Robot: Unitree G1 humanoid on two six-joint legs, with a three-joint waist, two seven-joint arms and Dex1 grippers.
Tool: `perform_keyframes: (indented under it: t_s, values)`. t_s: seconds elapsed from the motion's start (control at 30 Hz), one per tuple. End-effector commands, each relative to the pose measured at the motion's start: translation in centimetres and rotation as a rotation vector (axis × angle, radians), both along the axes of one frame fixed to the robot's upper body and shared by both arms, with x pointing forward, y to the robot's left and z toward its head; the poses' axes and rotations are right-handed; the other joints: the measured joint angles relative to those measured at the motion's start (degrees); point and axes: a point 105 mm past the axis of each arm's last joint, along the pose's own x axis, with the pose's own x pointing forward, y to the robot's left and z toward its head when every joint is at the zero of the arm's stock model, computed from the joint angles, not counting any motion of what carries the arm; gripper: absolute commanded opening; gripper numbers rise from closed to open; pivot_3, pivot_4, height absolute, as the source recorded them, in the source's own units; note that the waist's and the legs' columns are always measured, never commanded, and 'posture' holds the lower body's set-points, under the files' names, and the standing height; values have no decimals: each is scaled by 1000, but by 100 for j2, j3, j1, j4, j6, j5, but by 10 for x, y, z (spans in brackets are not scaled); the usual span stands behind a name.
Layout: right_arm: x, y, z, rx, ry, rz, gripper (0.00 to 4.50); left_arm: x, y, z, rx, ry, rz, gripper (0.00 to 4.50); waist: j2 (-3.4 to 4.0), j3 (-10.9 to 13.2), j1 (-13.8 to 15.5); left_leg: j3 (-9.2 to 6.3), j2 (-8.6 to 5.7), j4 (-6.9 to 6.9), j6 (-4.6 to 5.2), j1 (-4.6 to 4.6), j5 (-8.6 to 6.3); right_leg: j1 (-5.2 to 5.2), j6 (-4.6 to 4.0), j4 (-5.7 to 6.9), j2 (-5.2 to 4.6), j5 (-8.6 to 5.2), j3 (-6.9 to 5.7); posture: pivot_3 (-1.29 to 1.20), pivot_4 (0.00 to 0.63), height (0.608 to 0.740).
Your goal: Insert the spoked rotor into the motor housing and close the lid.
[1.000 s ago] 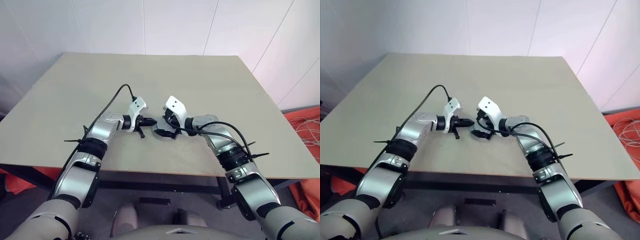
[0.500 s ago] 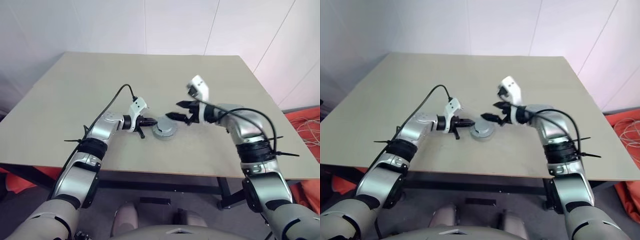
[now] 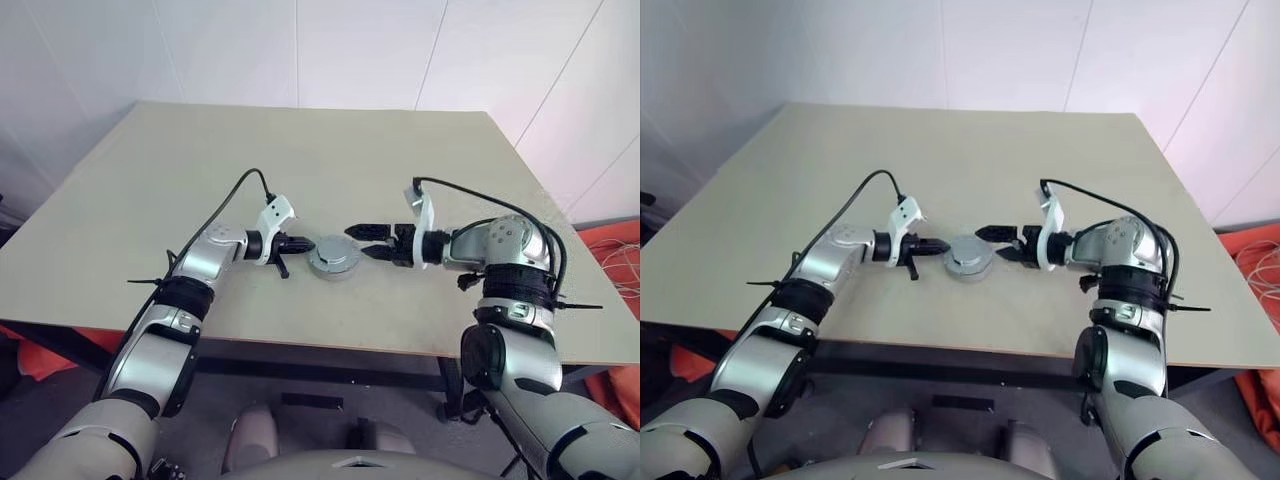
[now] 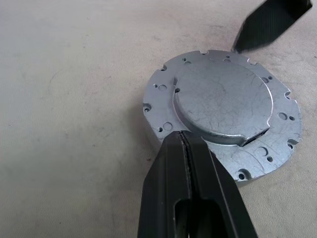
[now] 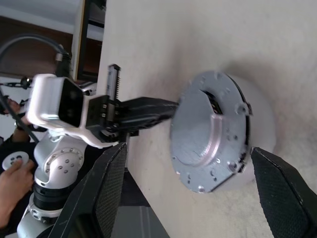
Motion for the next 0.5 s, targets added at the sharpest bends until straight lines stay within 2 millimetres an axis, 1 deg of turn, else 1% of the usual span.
perform_keyframes:
  t_s: [0.03, 0.17, 0.27, 0.47, 0.5]
  values:
    - [-2, -1, -7, 25, 44, -32, 4489, -3, 6, -9, 40, 21, 5, 0, 2, 0, 5, 0, 0, 0, 0, -2, 0, -2, 0, 0, 0, 0, 0, 0, 0, 740]
    - [-4, -4, -16, 54, 84, -67, 4489, -4, 6, -9, 42, 23, -1, 0, 5, 0, 18, 0, -1, 0, -4, -5, 2, -6, 1, 1, -1, 0, 0, 0, 0, 740]
    - [-4, 0, -13, 120, 84, -74, 4489, -4, 6, -8, 44, 24, -4, 0, 7, 0, 46, 0, 0, -1, -6, -4, 4, -6, 1, 2, -1, 0, -1, 0, 0, 740]
    - [-3, 9, -12, 170, 87, -85, 4489, -3, 5, -8, 44, 23, -5, 0, 10, 0, 80, 1, 0, -3, -8, -7, 4, -11, 2, 2, -1, -1, 0, 0, 0, 740]
    - [-4, 11, -11, 179, 87, -86, 4308, -3, 5, -8, 44, 22, -5, 0, 10, 0, 81, 1, -1, -3, -8, -10, 4, -13, 2, 2, -2, -1, -1, 0, 0, 740]
